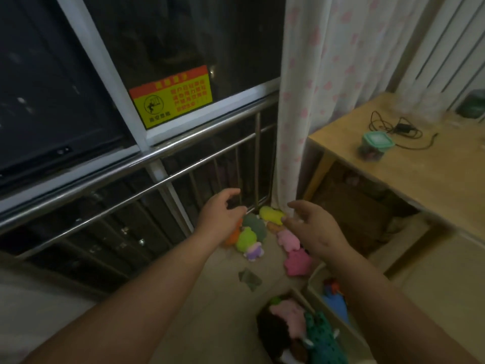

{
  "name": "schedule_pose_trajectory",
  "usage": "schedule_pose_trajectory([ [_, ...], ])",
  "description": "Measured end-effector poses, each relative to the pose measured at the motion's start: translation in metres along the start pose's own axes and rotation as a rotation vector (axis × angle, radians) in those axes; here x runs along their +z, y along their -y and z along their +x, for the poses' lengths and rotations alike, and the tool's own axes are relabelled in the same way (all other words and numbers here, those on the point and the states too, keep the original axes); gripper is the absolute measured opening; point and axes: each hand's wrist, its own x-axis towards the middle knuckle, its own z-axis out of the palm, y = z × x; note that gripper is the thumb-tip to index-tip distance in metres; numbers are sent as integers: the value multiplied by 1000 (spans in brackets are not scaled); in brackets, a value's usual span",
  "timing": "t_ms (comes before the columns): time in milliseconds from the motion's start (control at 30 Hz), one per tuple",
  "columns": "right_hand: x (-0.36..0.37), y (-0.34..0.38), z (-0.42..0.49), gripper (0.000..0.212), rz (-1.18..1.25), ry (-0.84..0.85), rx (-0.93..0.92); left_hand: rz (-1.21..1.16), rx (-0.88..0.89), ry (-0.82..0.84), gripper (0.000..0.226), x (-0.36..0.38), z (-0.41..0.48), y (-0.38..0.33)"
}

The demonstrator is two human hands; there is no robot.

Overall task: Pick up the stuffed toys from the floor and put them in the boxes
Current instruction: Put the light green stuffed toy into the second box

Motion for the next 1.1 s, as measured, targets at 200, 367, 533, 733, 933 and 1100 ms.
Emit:
schedule_pose_trajectory([
  [200,17,-11,31,48,6,1,88,36,-10,89,44,1,42,25],
  [367,46,-24,87,50,53,26,141,67,-19,133,43,17,94,39],
  [533,82,-45,171,51,95,50,166,126,-43,163,44,44,173,61],
  [733,138,-111,255,49,72,133,273,97,-92,227,42,101,265,129],
  [933,254,-222,319,47,46,193,407,180,-135,362,39,195,338,273],
  [1100,384,-328,367,45,128,179,523,273,-145,457,57,285,401,416],
])
